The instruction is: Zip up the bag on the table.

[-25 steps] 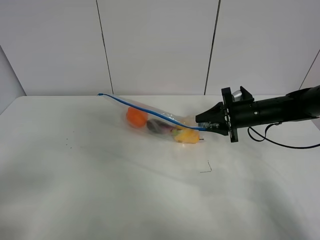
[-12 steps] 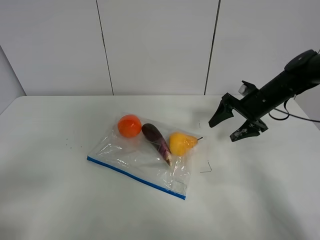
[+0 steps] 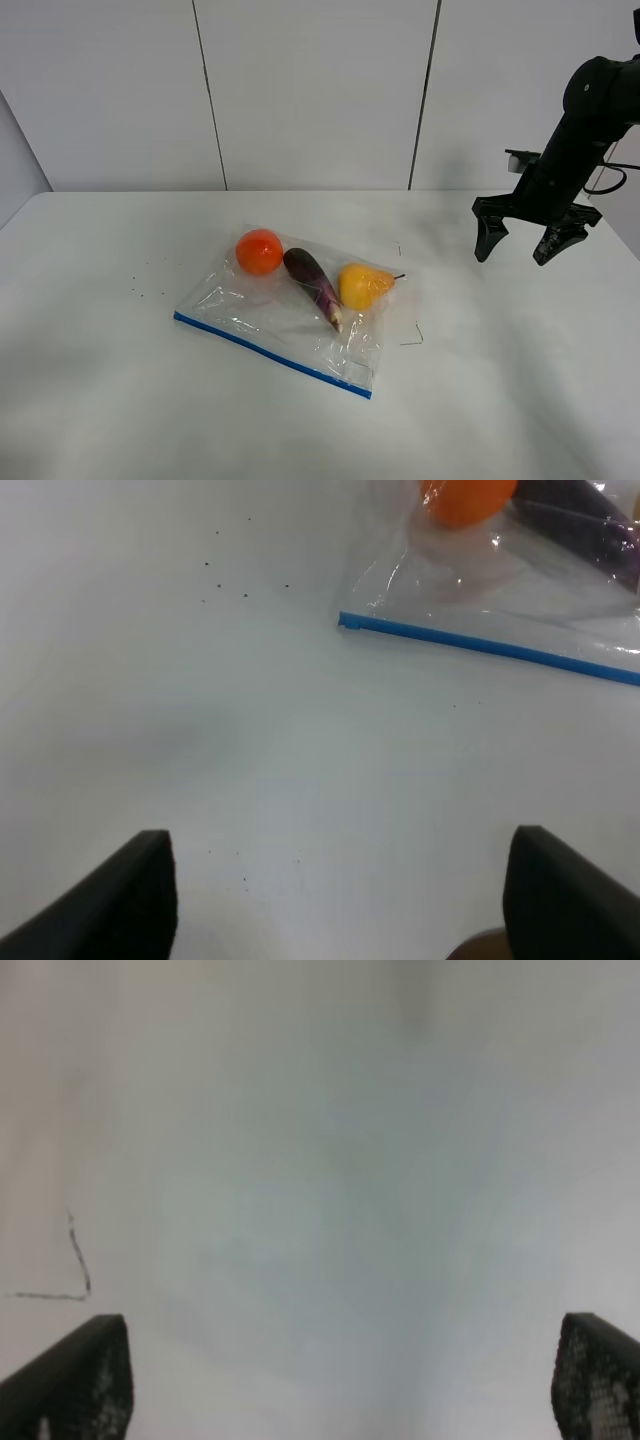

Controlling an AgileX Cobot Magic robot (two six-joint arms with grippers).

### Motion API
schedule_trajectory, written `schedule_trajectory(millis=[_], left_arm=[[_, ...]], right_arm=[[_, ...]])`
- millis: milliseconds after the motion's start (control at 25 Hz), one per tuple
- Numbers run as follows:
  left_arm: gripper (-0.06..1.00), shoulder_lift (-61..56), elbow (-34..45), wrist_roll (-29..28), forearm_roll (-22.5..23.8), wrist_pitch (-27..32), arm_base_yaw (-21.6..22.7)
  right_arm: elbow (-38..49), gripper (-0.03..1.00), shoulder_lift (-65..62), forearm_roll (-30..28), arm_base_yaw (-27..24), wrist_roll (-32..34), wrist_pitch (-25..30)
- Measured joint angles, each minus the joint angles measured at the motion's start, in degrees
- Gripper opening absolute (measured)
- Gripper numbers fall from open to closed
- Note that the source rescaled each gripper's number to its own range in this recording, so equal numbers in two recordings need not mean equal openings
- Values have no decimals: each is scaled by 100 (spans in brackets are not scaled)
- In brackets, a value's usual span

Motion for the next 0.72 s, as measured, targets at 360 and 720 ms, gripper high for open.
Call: schedule_trajectory(millis=[360, 720], left_arm=[[94, 0, 0, 0, 0, 0, 0], [94, 0, 31, 0, 0, 14, 0]], right_arm=[[435, 100, -626, -83, 0, 25, 10], [2209, 100, -2377, -119, 0, 44, 14]])
